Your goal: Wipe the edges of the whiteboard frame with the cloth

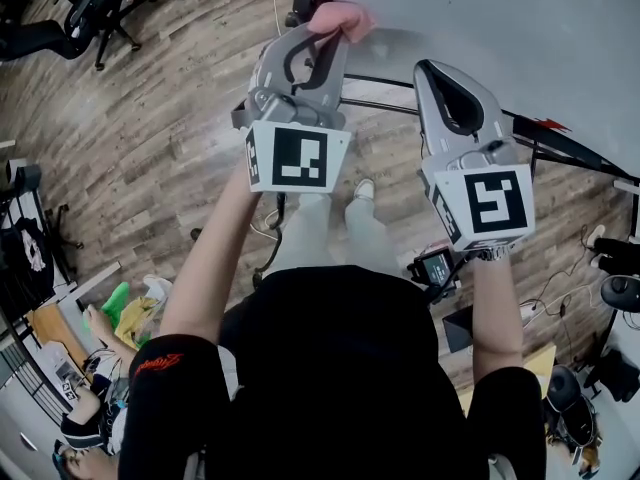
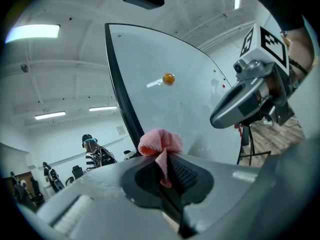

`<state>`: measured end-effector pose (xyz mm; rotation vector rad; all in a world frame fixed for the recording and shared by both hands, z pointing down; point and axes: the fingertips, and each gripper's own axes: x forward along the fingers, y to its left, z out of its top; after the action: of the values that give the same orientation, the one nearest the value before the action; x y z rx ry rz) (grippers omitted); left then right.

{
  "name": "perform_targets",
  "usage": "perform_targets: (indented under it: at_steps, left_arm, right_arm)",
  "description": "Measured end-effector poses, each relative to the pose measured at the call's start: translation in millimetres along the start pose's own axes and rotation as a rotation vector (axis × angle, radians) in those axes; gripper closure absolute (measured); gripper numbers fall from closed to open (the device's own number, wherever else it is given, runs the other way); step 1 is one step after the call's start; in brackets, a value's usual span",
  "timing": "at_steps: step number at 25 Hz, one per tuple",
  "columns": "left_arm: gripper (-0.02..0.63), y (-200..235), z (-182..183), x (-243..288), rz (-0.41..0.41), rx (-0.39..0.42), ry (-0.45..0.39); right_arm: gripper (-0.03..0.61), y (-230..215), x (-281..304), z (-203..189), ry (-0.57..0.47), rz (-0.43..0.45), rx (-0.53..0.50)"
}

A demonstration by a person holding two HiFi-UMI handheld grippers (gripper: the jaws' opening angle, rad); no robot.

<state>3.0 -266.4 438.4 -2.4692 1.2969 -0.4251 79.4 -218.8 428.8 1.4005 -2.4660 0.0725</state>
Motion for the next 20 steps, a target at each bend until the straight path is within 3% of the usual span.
perform_targets:
  at_steps: [20]
  left_arm:
    - [0.597,-17,-41,8,-0.021,-0.009,0.053]
  right_arm:
    - [0.577,0,16,-36,0.053,0.011,0.032]
